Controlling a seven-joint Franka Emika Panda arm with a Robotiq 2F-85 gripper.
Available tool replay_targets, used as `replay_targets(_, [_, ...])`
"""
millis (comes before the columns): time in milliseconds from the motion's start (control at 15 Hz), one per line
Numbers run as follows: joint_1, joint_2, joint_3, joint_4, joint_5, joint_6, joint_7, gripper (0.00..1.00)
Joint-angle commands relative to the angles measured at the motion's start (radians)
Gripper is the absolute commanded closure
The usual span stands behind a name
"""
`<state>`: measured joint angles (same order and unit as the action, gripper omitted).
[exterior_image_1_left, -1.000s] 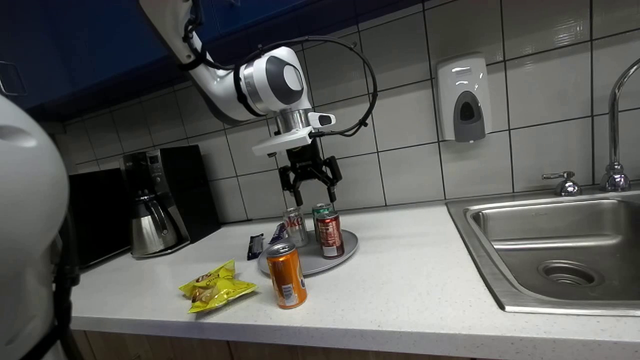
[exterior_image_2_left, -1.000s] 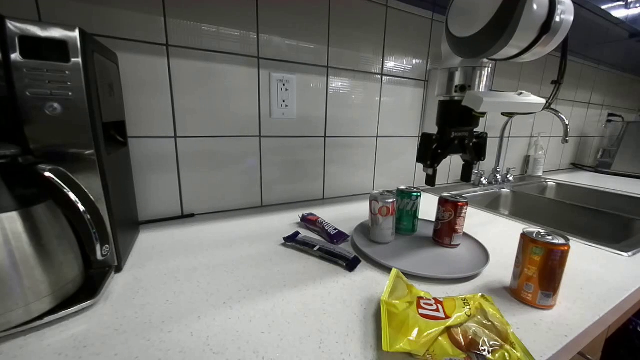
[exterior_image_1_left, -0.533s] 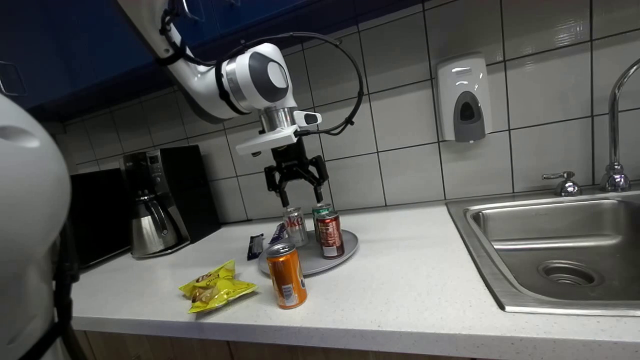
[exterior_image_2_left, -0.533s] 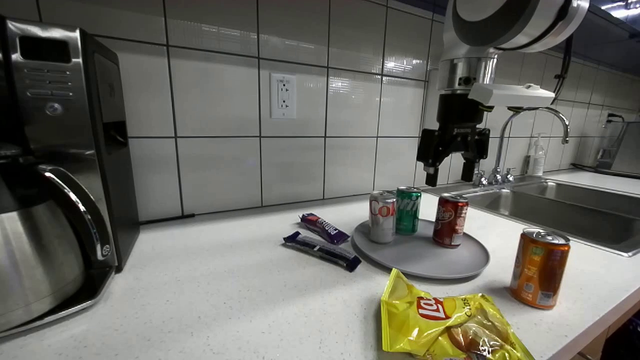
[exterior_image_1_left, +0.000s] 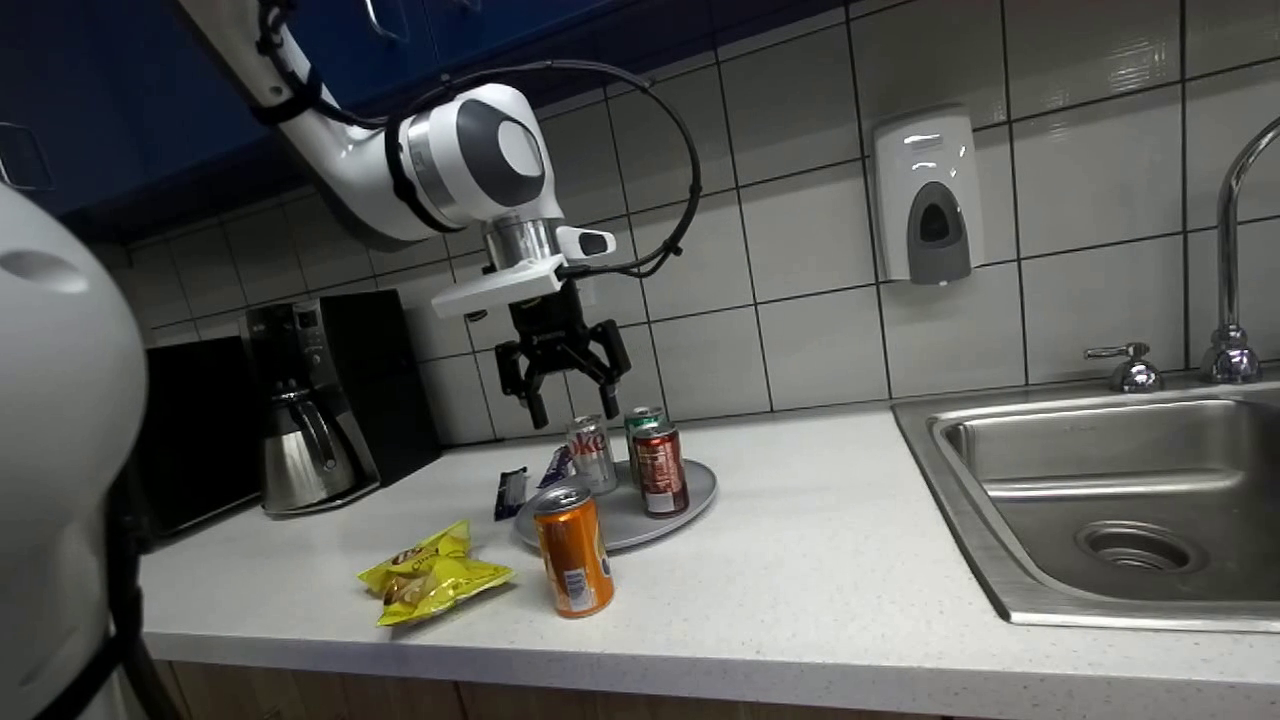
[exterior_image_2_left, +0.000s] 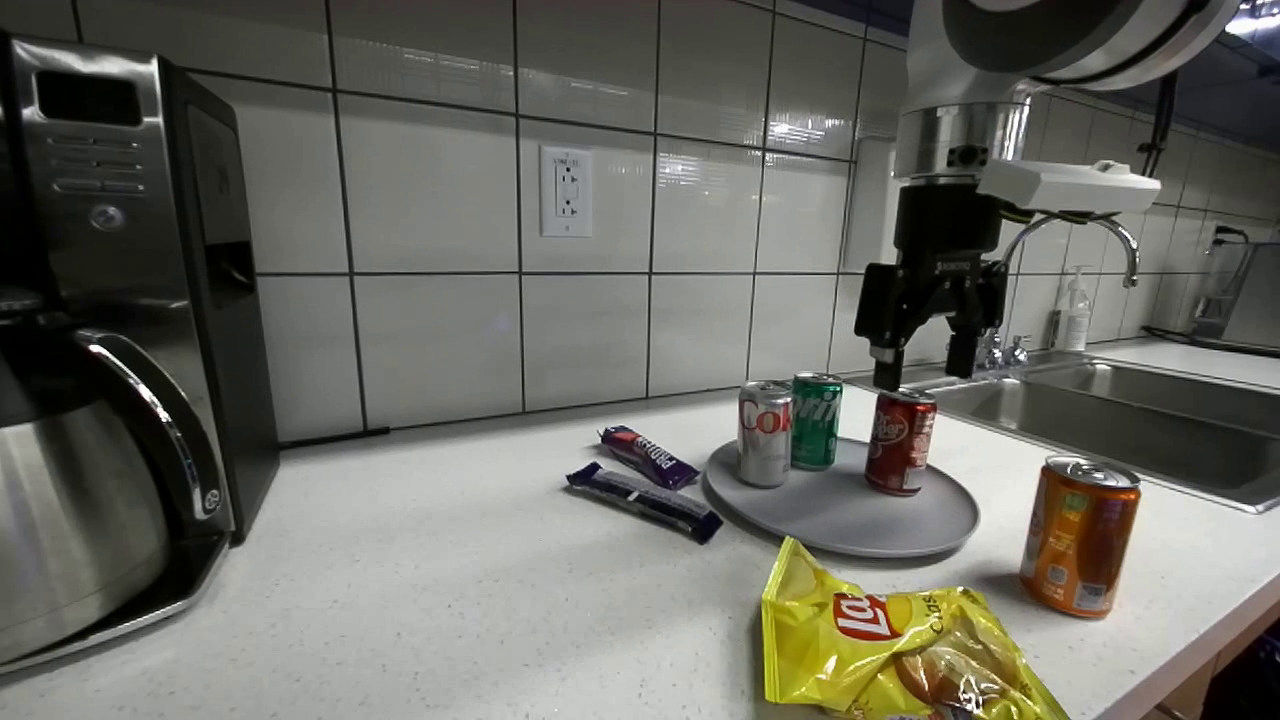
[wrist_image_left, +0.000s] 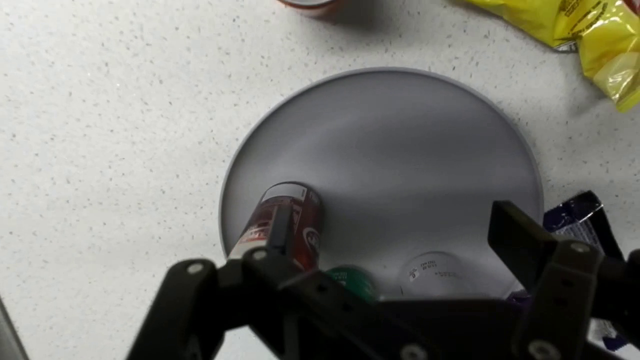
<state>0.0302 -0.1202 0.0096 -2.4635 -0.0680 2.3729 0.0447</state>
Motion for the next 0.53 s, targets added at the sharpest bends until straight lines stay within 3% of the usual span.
replay_targets(0, [-0.004, -0.078, 0.004, -0.082, 0.001, 0.015, -0.036, 0.0])
replay_targets(467, [-0.004, -0.153, -0.001, -0.181, 0.007, 0.008, -0.074, 0.0])
